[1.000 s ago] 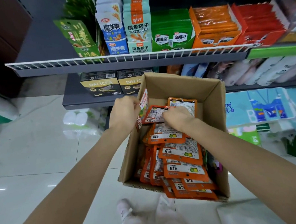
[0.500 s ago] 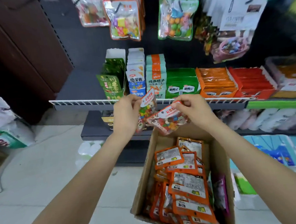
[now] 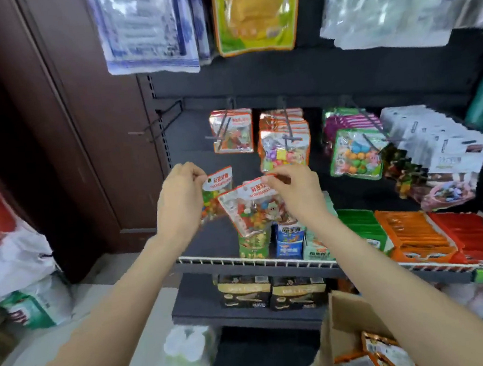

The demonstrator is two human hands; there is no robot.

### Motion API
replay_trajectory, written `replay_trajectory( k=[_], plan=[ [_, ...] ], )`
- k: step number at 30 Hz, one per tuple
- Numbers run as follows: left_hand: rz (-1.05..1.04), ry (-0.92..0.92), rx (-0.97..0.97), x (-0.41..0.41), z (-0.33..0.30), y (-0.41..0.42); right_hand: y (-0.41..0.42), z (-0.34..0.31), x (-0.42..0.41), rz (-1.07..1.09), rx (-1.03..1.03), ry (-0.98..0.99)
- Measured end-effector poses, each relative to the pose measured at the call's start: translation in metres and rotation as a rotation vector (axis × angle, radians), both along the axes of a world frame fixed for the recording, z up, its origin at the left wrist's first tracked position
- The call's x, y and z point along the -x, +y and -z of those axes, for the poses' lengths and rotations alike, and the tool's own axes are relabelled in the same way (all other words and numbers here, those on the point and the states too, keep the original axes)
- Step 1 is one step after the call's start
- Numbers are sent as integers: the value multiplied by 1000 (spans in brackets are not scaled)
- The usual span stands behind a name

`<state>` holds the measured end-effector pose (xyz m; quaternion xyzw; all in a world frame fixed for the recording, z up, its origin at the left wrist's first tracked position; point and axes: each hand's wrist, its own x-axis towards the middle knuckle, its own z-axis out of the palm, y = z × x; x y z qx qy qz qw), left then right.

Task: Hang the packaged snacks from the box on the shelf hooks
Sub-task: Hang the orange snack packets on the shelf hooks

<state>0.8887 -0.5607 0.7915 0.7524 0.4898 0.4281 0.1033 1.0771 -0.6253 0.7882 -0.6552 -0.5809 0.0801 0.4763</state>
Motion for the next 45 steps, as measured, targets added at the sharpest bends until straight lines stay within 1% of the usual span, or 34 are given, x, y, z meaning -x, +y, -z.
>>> replay_trajectory(
  k=[5,7,10,12,15,20,23,26,29,33,36,38,42,45],
  plan=[
    [-6,24,3,38,-13,65,63,-9,32,97,-56,59],
    [6,94,-4,46,-16,80,81,-11,41,152,-67,90],
    [24,248,-48,49,-15,92,100,-11,50,254,-94,128],
    [36,299,-78,48,-13,97,108,-9,52,341,-98,103],
    [66,271,-68,45,-13,102,110,-4,52,415,-83,42],
    [106,223,-34,41,-14,104,103,-1,49,440,-98,22],
    [117,200,-8,40,-14,106,105,-2,50,440,-97,-39],
    [111,220,-19,33,-13,109,114,-4,48,439,-105,-98],
    [82,226,-35,25,-15,114,131,-7,41,447,-67,-178],
    [45,284,-33,13,-22,124,163,-23,26,446,26,-384],
    [32,314,-23,4,-25,133,186,-37,19,474,162,-573],
    [28,324,-30,-1,-24,138,200,-44,13,479,233,-650],
    [34,309,-29,-8,-19,146,217,-50,6,464,315,-726],
    [88,260,-3,-8,-17,148,219,-51,3,442,319,-694]
  ],
)
